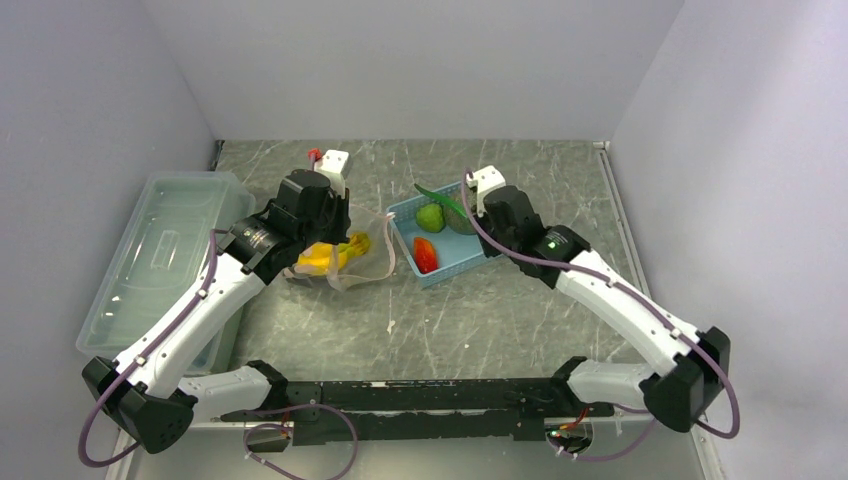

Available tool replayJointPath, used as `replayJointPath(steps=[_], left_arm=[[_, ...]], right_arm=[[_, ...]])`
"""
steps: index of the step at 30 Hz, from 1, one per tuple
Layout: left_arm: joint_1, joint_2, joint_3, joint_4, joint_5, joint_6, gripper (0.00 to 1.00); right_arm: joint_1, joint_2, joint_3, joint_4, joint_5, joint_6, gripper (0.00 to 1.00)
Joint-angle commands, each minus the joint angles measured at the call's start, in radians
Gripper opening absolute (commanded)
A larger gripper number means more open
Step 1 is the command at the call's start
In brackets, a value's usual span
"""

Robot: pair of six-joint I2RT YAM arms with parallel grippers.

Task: Place the food in the zip-top bag and seal the zipper
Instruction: Pick up the fake vegetable from the bin, then place the fake vegetable in the zipper food storage bag.

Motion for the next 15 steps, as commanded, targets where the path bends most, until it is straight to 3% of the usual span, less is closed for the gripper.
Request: replayJointPath(steps=[1, 9, 15], left_arm=[[0.004, -0.011, 0.003, 0.038, 0.001, 0.008, 0.0], [0.004, -0.013, 0.003, 0.036, -0.009, 0.01, 0.0], [0.004, -0.013, 0.002, 0.032, -0.025, 0.012, 0.0]], right_arm=[[0.045, -0.101, 0.039, -0.025, 0.02, 0.002, 0.0], [0.111, -0.252, 0.055, -0.086, -0.028, 0.005, 0.0], [0.116, -0.342, 0.078, -0.148, -0.147, -0.016, 0.0]])
